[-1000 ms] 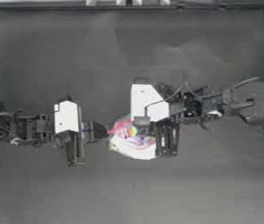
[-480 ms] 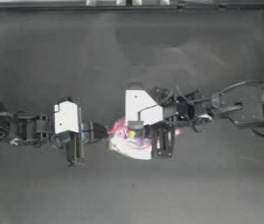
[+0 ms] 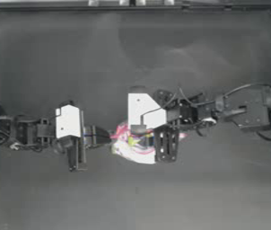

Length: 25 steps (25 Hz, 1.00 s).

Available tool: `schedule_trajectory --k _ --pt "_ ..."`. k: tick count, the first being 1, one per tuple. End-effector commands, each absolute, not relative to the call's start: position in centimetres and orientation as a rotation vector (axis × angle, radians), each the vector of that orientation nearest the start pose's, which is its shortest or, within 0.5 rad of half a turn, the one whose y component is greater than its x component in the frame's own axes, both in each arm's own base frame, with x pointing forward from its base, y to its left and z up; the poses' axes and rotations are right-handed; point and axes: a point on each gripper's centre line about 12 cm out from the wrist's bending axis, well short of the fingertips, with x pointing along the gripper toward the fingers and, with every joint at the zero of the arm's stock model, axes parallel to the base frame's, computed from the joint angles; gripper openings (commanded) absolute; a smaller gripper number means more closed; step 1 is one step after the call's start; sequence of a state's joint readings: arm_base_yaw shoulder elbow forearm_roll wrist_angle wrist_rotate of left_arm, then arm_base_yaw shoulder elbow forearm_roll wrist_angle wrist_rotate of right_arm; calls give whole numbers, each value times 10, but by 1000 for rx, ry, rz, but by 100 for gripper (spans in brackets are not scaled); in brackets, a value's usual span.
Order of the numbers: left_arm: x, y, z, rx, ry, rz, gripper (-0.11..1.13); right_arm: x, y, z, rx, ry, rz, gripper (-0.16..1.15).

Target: Put candy in bag

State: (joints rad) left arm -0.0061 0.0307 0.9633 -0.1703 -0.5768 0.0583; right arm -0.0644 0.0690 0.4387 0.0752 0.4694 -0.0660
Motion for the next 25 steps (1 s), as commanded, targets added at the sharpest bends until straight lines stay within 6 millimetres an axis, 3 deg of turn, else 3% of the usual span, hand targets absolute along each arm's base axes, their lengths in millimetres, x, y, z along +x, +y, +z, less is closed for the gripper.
schedule_trajectory --k 1,11,25 --pt "345 7 135 -66 381 99 5 407 -24 212 43 888 -32 74" --pt "341 7 168 -55 307 87 5 365 -23 267 50 671 -48 74" --pt "333 6 192 -13 287 70 5 339 -21 270 65 594 -60 74"
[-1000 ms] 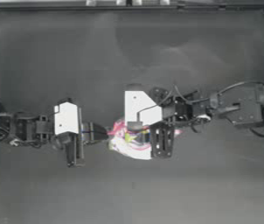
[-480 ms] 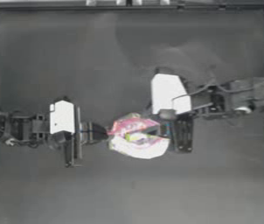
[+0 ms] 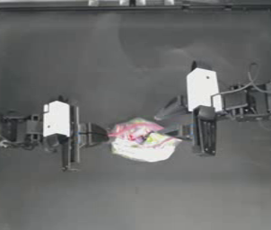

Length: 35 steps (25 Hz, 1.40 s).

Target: Put candy in bag

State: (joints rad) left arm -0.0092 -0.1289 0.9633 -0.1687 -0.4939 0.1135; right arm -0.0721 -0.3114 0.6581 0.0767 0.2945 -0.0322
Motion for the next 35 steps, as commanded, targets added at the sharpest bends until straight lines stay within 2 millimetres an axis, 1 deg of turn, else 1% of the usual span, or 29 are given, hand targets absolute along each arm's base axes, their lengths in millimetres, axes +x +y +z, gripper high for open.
schedule_trajectory --k 1,12,18,20,21,23,25,26,28,30,31,32,35 --pt "333 5 194 -12 287 69 5 337 -22 270 65 590 -62 74" --pt "328 6 192 -14 313 67 5 321 -21 265 65 533 -66 74" --pt "328 5 190 -13 330 64 5 319 -21 262 66 522 -69 74" --pt "329 5 191 -13 330 62 8 319 -21 262 65 515 -68 74" --pt "329 5 191 -11 331 62 12 319 -22 262 64 515 -70 74" --pt "329 4 191 -10 336 59 26 319 -22 262 64 516 -70 74" --pt "329 4 191 -10 340 58 47 319 -21 262 64 515 -68 74" --pt "329 4 190 -12 343 57 62 319 -21 262 64 515 -68 74" --pt "329 4 190 -13 342 58 84 319 -21 262 67 515 -69 74" --pt "330 4 190 -15 339 59 102 320 -21 262 64 510 -69 74" --pt "330 4 190 -14 340 59 107 320 -21 261 65 510 -69 74" --pt "330 4 190 -14 340 60 107 320 -22 261 65 507 -71 74" --pt "329 5 190 -15 340 62 100 321 -22 261 65 504 -71 74"
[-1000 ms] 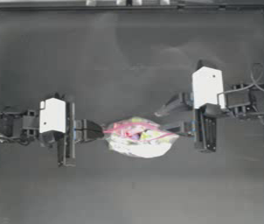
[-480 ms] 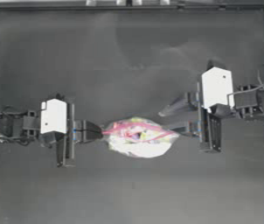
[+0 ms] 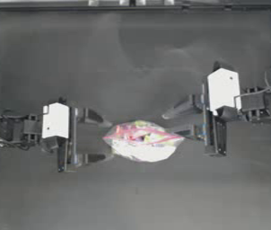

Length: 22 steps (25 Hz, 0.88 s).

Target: Put candy in bag

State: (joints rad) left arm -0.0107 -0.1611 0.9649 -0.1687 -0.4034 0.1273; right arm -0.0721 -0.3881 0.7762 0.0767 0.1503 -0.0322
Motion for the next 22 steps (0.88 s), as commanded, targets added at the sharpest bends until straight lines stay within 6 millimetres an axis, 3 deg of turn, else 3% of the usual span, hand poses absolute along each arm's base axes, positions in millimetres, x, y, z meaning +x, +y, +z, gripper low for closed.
schedule_trajectory --k 1,7,15,22 --pt "329 6 190 -15 342 64 100 321 -21 261 65 504 -70 74" --pt "326 10 197 -16 337 73 102 319 -22 258 64 493 -72 74" --pt "311 13 224 5 329 66 101 316 -22 257 57 463 -73 74" --pt "295 14 240 12 315 65 100 302 -21 258 50 425 -75 74"
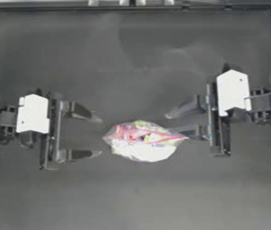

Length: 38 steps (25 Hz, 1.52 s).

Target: Put candy in bag

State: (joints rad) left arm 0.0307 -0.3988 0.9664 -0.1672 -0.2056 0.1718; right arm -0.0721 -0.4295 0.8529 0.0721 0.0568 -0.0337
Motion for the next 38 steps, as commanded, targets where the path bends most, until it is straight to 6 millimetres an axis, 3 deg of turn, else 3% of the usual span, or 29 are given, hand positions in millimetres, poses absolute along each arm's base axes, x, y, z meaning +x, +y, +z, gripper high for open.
schedule_trajectory --k 1,16,38 --pt "292 14 242 11 308 66 100 300 -21 259 50 417 -76 74" --pt "247 15 266 6 197 73 100 281 -22 260 41 390 -81 73" --pt "216 16 278 8 143 82 99 255 -22 276 -9 289 -84 73"
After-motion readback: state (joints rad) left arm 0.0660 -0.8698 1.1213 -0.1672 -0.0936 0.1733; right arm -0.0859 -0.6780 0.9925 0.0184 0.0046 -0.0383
